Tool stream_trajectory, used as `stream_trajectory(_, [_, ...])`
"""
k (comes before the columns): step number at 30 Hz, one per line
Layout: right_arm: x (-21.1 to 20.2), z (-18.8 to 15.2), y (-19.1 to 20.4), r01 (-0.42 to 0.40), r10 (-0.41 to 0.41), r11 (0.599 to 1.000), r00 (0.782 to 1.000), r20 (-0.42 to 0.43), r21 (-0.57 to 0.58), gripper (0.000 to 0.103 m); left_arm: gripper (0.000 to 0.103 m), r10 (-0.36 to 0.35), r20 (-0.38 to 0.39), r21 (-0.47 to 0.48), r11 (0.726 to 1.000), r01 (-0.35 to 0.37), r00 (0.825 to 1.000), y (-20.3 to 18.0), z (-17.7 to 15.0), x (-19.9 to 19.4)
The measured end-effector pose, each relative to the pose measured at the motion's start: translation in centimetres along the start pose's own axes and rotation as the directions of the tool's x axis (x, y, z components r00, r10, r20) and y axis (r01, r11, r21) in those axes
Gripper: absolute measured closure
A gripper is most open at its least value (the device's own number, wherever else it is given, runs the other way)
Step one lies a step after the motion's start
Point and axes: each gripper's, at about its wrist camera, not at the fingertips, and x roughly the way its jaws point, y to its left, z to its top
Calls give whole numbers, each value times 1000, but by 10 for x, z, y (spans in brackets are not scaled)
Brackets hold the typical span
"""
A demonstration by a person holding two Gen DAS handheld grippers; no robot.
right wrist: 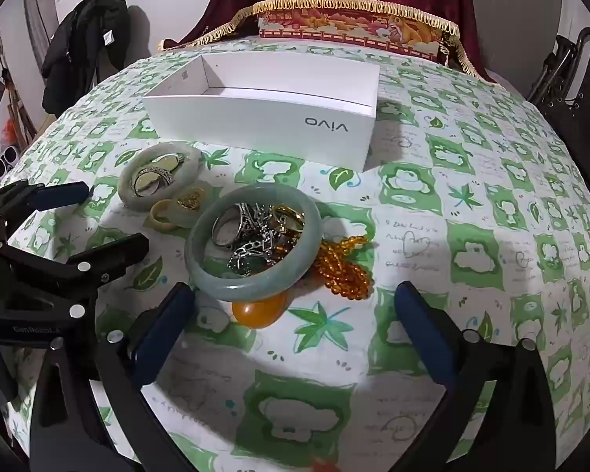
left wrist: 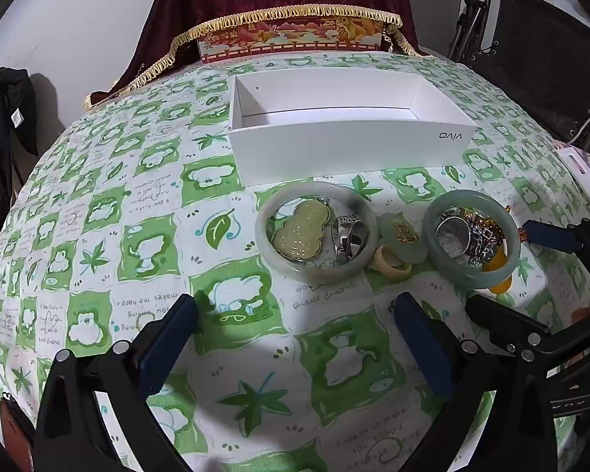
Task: Organize jewelry
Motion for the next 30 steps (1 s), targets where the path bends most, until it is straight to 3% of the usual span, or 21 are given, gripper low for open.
stream_trajectory(30, [0,0,0,5,-5,1000,1000,5,-4,4,3,6,10,4,1000,-6,1000,0,0,0])
